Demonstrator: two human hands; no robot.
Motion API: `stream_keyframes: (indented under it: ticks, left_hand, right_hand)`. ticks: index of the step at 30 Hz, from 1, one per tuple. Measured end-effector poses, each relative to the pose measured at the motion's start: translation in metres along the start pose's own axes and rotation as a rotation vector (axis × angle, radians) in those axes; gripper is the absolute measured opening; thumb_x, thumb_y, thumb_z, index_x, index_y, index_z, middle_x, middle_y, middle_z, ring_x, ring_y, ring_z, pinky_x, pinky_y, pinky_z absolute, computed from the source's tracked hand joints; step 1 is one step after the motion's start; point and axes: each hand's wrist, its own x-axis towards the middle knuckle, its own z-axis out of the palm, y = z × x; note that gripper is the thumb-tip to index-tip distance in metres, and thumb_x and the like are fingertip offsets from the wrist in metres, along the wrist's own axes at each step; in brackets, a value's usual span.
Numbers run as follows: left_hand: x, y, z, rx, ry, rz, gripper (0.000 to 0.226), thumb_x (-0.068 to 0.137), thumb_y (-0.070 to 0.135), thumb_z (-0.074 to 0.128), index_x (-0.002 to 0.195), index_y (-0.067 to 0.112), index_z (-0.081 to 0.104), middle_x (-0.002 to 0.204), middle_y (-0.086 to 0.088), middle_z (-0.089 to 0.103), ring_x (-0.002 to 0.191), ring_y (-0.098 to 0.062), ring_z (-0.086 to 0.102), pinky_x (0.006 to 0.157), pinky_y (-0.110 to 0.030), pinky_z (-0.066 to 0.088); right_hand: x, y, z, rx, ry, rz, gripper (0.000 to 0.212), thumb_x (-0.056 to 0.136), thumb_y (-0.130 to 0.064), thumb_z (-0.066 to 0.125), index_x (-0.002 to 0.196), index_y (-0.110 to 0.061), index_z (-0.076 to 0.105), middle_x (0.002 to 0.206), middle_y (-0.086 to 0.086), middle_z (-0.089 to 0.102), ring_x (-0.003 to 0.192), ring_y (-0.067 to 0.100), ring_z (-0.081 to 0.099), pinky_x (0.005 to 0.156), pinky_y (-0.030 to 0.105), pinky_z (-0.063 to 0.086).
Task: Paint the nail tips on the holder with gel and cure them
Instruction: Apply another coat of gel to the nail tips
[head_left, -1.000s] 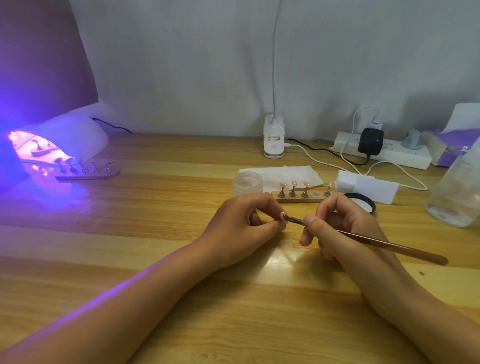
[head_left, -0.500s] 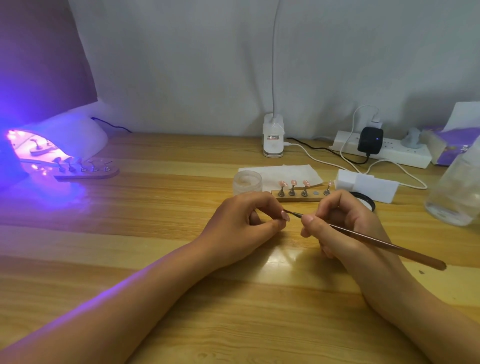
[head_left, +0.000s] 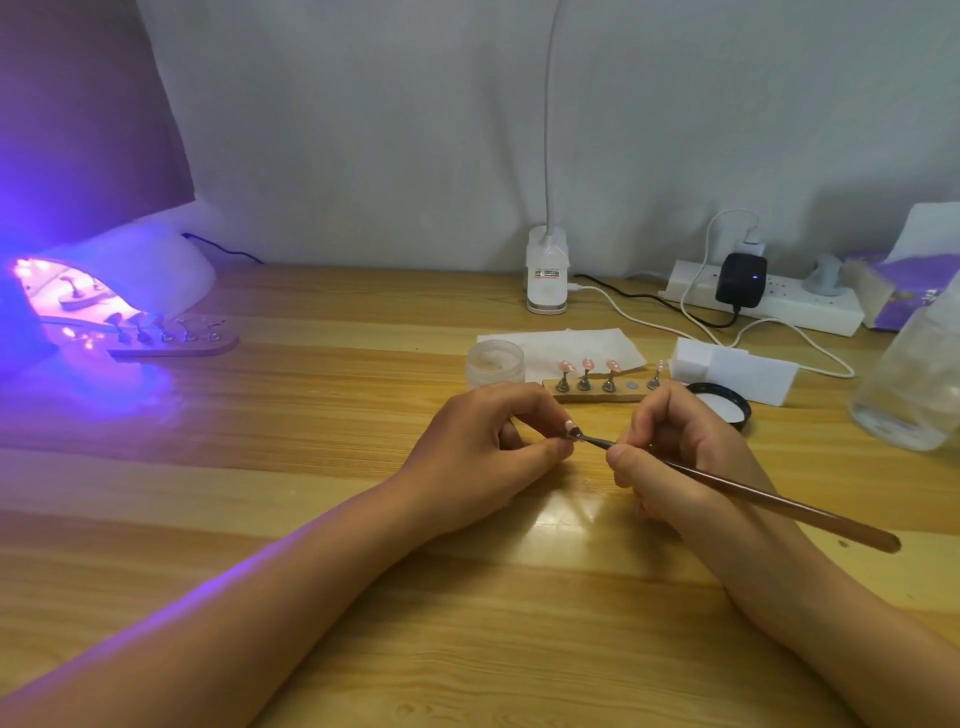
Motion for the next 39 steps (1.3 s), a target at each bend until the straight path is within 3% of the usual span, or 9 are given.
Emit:
stream_keyframes:
  ticks: [4,7,12,19,31,39]
  left_hand:
    - [-0.0008,-0.0001,-0.0003,-0.015,0.003,-0.01,0.009,0.088,0.011,0.072,0.089,0.021,0.072,0.07,0.023,0.064,0.042,0.0,0.042,0.048,-0.012,0.028]
    - [-0.0005,-0.0006,-0.0007,-0.015,0.007,-0.011,0.011,0.089,0.013,0.071,0.088,0.024,0.072,0.081,0.019,0.067,0.046,-0.002,0.039,0.051,-0.015,0.029]
    - [-0.0001,-0.0019,-0.0005,-0.018,0.013,-0.014,0.013,0.088,0.012,0.071,0.086,0.025,0.072,0.08,0.019,0.068,0.047,-0.003,0.037,0.051,-0.018,0.029]
    - [0.0006,-0.0016,-0.0004,0.001,0.014,0.003,0.011,0.088,0.011,0.071,0.087,0.022,0.071,0.064,0.028,0.06,0.045,-0.002,0.036,0.049,-0.015,0.026]
    - [0.0014,-0.0012,-0.0005,0.008,0.014,0.016,0.009,0.089,0.011,0.07,0.09,0.02,0.072,0.062,0.029,0.059,0.044,-0.002,0.036,0.048,-0.013,0.026]
    - [0.0004,0.0,-0.0005,0.022,0.007,0.033,0.016,0.088,0.011,0.072,0.087,0.027,0.069,0.058,0.032,0.057,0.042,0.001,0.038,0.047,-0.01,0.026]
  right_hand:
    - [-0.0001,0.0014,-0.0008,0.019,0.002,0.017,0.018,0.08,-0.008,0.067,0.076,-0.019,0.053,0.075,0.018,0.056,0.063,0.02,0.052,0.056,0.036,0.044]
    - [0.0003,0.0022,-0.0018,0.085,0.023,0.013,0.018,0.081,-0.011,0.067,0.075,-0.022,0.055,0.067,0.007,0.059,0.056,0.011,0.053,0.05,0.026,0.045]
    - [0.0023,0.0016,-0.0002,0.107,0.019,-0.026,0.016,0.084,-0.009,0.069,0.083,-0.013,0.053,0.074,0.009,0.068,0.053,0.004,0.06,0.048,0.013,0.045]
    - [0.0019,0.0009,0.0009,0.056,-0.023,-0.006,0.017,0.084,-0.01,0.07,0.085,-0.015,0.054,0.078,0.008,0.069,0.068,0.013,0.068,0.051,0.014,0.047]
    - [-0.0019,-0.0005,-0.001,0.105,-0.038,0.021,0.013,0.085,-0.005,0.065,0.082,-0.011,0.053,0.065,0.002,0.065,0.055,0.004,0.059,0.049,0.014,0.045]
    - [0.0036,-0.0008,0.0017,0.081,-0.025,-0.011,0.014,0.086,-0.008,0.067,0.086,-0.011,0.053,0.072,0.004,0.07,0.054,0.004,0.062,0.049,0.012,0.046]
